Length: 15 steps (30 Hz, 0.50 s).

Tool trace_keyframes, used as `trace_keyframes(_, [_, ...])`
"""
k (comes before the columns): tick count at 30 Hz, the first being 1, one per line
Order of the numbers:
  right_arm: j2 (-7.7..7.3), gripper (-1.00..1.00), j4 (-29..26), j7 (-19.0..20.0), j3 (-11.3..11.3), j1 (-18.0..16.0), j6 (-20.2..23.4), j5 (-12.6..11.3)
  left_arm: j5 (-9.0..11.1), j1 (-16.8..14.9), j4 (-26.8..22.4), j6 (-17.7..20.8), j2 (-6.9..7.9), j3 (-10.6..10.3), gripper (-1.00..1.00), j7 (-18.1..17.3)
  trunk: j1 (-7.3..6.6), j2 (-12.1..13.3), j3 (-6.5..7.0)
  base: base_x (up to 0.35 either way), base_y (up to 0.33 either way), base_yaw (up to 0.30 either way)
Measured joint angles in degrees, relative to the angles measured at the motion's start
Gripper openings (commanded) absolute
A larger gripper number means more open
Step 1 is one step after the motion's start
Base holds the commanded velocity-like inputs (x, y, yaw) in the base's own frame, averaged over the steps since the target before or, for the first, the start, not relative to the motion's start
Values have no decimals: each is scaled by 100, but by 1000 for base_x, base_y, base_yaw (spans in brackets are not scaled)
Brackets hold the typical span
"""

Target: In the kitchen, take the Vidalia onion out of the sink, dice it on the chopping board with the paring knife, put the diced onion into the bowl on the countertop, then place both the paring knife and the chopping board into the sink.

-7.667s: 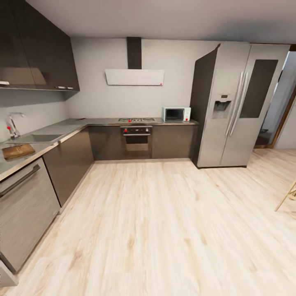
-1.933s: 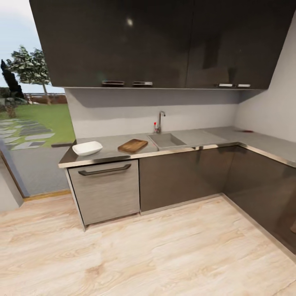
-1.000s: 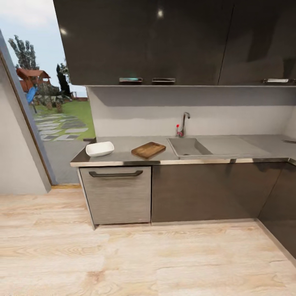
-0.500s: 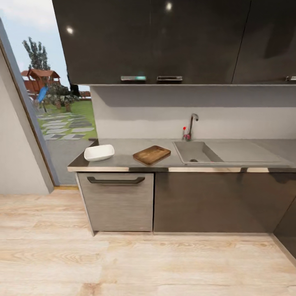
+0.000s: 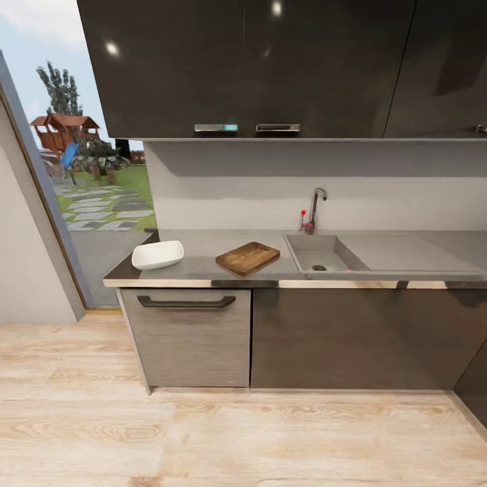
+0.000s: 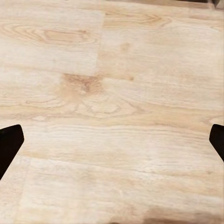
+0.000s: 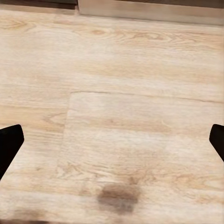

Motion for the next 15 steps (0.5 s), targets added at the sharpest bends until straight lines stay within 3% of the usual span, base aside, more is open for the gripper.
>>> trace_keyframes(15, [0,100,0,-1,-10,0,0,-2,-4,0,-3,0,0,-7,100,0,0,0,0,0,0,0])
